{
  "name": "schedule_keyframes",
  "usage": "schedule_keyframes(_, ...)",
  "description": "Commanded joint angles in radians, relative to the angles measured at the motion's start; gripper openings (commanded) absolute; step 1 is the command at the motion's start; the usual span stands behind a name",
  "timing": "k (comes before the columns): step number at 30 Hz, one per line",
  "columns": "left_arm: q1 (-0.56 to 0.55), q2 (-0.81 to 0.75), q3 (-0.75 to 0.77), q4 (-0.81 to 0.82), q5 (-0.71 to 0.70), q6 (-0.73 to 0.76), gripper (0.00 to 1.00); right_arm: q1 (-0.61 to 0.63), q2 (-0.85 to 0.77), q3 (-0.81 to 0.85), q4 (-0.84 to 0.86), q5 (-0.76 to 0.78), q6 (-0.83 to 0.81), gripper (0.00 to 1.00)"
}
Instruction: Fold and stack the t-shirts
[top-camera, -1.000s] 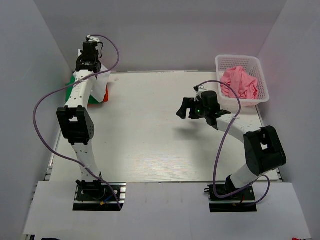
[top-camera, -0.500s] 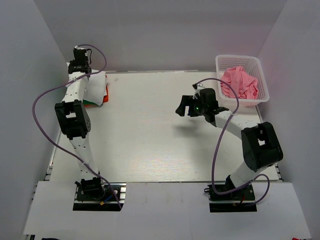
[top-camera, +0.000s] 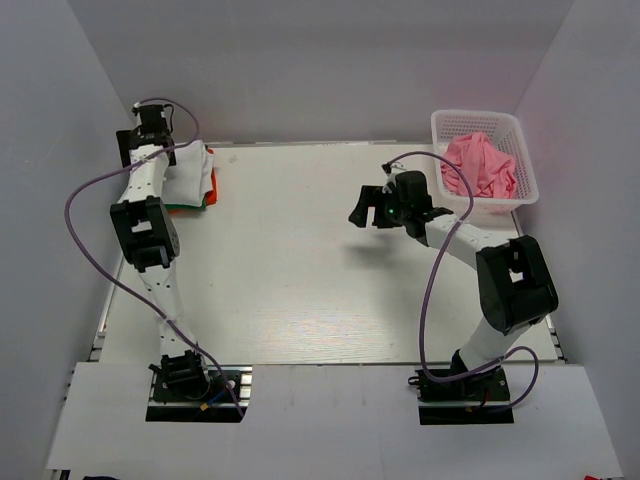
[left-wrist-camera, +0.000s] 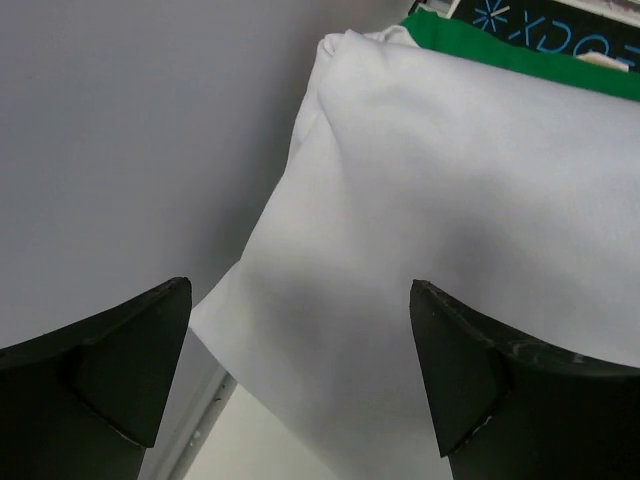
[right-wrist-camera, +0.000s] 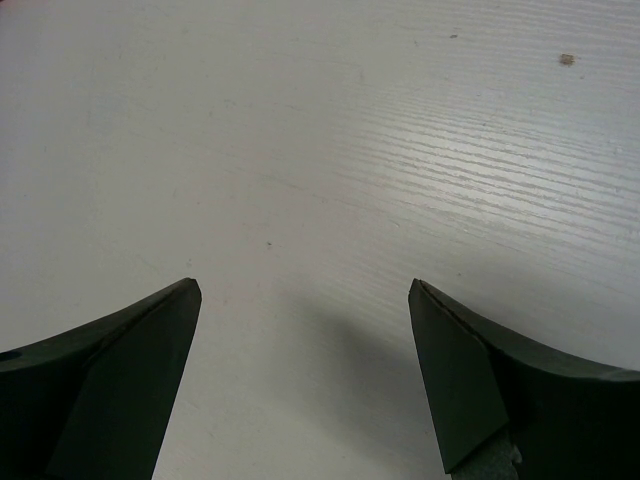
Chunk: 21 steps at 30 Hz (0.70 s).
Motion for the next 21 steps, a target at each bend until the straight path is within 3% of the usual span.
schedule_keyframes(1,0.009,-0.098,0.017,-0.039,-0.026,-0.068,1.0,0.003,-0.002,0.041,0.003,-0.003,0.009,0.9)
schedule_keyframes(12,-0.032,-0.356,-0.167,-0.091,0.347,-0.276,1.0,0.007,-0.087,-0.023,0.036,-0.018,-0.011,0.9)
schedule_keyframes(15,-0.069,-0.553,-0.402,0.036,0.503,-0.385,1.0,0.003,-0.153,-0.083,0.069,0.002,0.012,0.9)
schedule_keyframes(16,-0.086,-0.616,-0.581,0.093,0.538,-0.406,1.0,0.003,-0.188,-0.14,0.077,0.005,0.029,0.9)
schedule_keyframes(18,-0.136,-0.814,-0.77,0.206,0.669,-0.475,1.0,0.003,-0.244,-0.196,0.117,0.005,0.047,0.9)
schedule_keyframes(19,-0.15,-0.879,-0.958,0.345,0.806,-0.489,1.0,0.001,-0.287,-0.217,0.135,0.008,0.053,0.9)
schedule_keyframes(21,-0.161,-0.983,-1.103,0.465,0.978,-0.499,1.0,0.0,-0.341,-0.275,0.126,-0.001,0.046,0.9)
